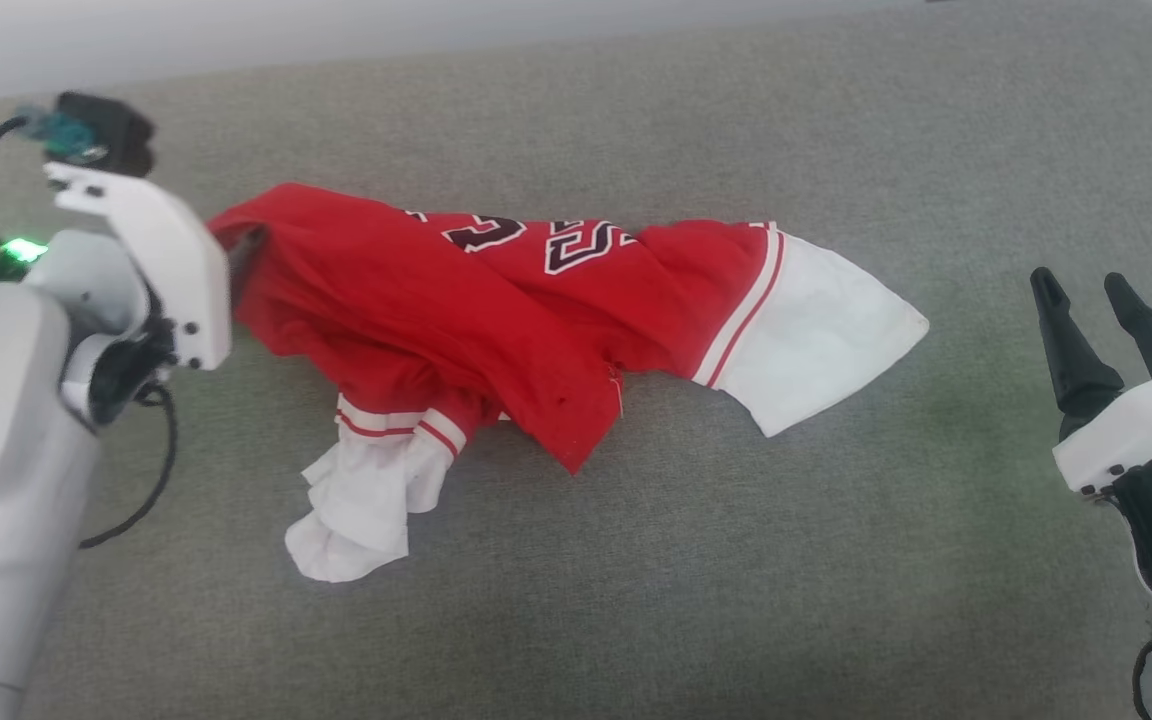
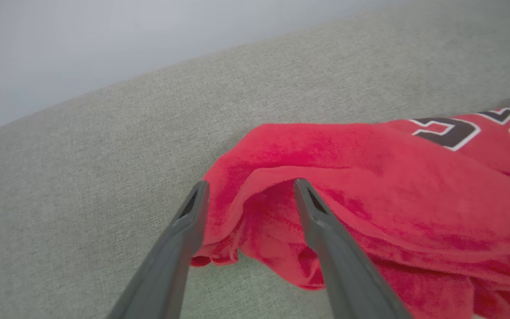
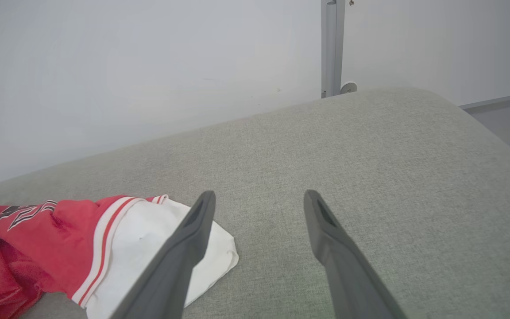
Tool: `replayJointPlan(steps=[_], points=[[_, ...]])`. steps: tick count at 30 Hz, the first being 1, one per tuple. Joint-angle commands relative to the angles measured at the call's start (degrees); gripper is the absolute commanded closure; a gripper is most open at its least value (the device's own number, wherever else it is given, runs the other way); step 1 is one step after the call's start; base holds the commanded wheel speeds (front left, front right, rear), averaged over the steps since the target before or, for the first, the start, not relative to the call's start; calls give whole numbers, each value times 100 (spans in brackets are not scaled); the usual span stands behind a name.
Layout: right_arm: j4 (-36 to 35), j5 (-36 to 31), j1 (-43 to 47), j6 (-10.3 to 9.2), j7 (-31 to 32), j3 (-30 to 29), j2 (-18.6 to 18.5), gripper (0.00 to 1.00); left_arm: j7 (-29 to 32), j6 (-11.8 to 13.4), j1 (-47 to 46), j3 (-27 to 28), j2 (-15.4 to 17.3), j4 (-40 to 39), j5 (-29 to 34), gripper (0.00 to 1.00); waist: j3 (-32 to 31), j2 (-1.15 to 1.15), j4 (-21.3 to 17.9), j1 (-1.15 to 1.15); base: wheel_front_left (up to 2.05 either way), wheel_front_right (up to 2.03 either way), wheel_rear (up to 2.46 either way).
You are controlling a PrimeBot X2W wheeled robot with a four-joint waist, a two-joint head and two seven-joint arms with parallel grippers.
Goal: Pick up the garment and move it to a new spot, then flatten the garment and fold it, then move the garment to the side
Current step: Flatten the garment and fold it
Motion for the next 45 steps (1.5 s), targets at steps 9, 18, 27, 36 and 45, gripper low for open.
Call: replayJointPlan(steps=[9,18,27,36,45], points=[[10,-88,64,-6,59,19,44,0,884,-74,-112,-515,-213,-1049,-50,0,-235,0,137,0,0,0,0],[3,-81,102,-6,74,146,103,0,1749,21,359,-1069,-451,-2000,-178,0,-322,0,14,0,0,0,0],[35,-31,110,-6,9,189,123,0,1990,-16,692,-1392,-423,-2224,-171,0,-224,0,-215,0,0,0,0],[95,-13,67,-6,-50,184,136,0,2007,-132,661,-1772,-282,-2047,-36,0,-108,0,-312,0,0,0,0],[156,3,-7,-6,-111,208,143,0,1606,-207,424,-2213,-190,-1733,-106,100,-51,0,-292,0,0,0,0]])
